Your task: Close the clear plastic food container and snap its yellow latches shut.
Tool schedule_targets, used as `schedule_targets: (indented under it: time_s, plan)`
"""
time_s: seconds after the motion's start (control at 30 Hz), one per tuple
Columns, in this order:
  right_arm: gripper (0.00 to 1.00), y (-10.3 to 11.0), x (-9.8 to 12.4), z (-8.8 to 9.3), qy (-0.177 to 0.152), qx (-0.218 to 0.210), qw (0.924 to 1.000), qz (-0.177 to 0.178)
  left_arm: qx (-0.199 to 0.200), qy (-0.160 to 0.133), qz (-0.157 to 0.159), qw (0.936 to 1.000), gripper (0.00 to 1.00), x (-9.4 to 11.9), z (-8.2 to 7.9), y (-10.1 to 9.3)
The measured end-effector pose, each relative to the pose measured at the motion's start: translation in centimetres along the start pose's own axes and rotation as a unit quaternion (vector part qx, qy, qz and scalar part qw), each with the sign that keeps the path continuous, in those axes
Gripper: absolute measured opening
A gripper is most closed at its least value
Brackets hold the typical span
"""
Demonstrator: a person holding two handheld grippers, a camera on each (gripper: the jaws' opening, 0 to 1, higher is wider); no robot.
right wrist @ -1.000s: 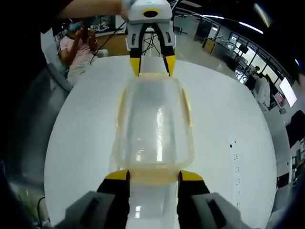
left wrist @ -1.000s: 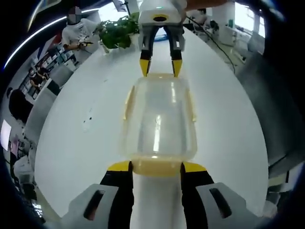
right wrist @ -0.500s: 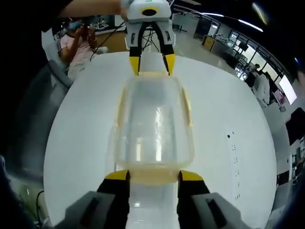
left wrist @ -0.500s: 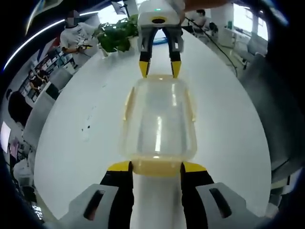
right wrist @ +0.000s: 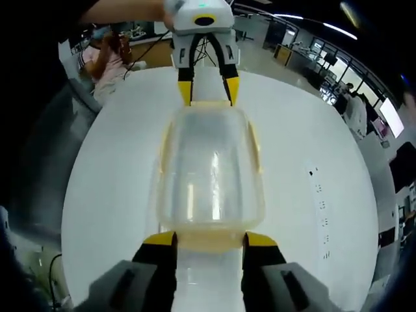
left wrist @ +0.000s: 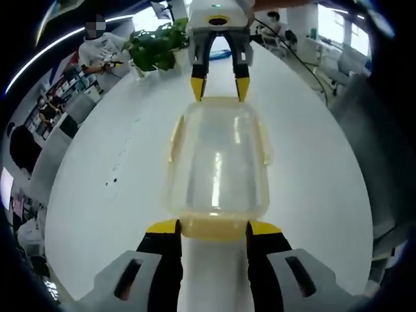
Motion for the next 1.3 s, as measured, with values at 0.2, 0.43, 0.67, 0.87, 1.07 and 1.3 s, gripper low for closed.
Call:
schedule_targets:
  time_s: [0.2,0.43,0.67,0.87,1.07,1.3]
  plan:
    - [0.36,0.1,0.7,1.1,0.007,-0.003,1.0000,0.001,0.000,-0.008,0.002,1.0000,0.35,-0.8,-1.2,-0.2]
    - [0.36,0.0,1.0,1.9,0.014,-0.004,0.9999,0.004,-0.003,-0.011,0.000,0.9999,0.35,-1.2,-1.9,0.1]
    - [0.36,0.3,1.3,2.8,0.018,-0.003,0.9998,0.004,-0.003,-0.013,0.001,0.9999,0.35,-1.8,-2.4,-0.1]
    - [0.36,0.5,1.5,3.8,0.023,0.000,0.9997,0.004,0.001,-0.014,0.001,0.9999,0.35,-2.8,-3.1,-0.4]
    - [0.36,1.0,1.7,4.7,0.034,-0.001,0.9994,0.004,0.004,-0.016,0.006,0.9998,0.35,-3.8,-3.6,-0.7]
    - [0.36,1.1,2.1,5.4,0.039,-0.003,0.9992,0.005,0.011,-0.019,0.010,0.9997,0.35,-4.3,-4.1,-0.9]
Point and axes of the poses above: the point that each gripper's makers call its tool centre point, and the gripper's own axes: x roughly backward along the fingers, y roughly to its left, z roughly out of its underside, the point moved 6 cm from there along x, roughly backward along the fingers, and after that the axes turned 10 degrees about z, right-handed, at the moved point
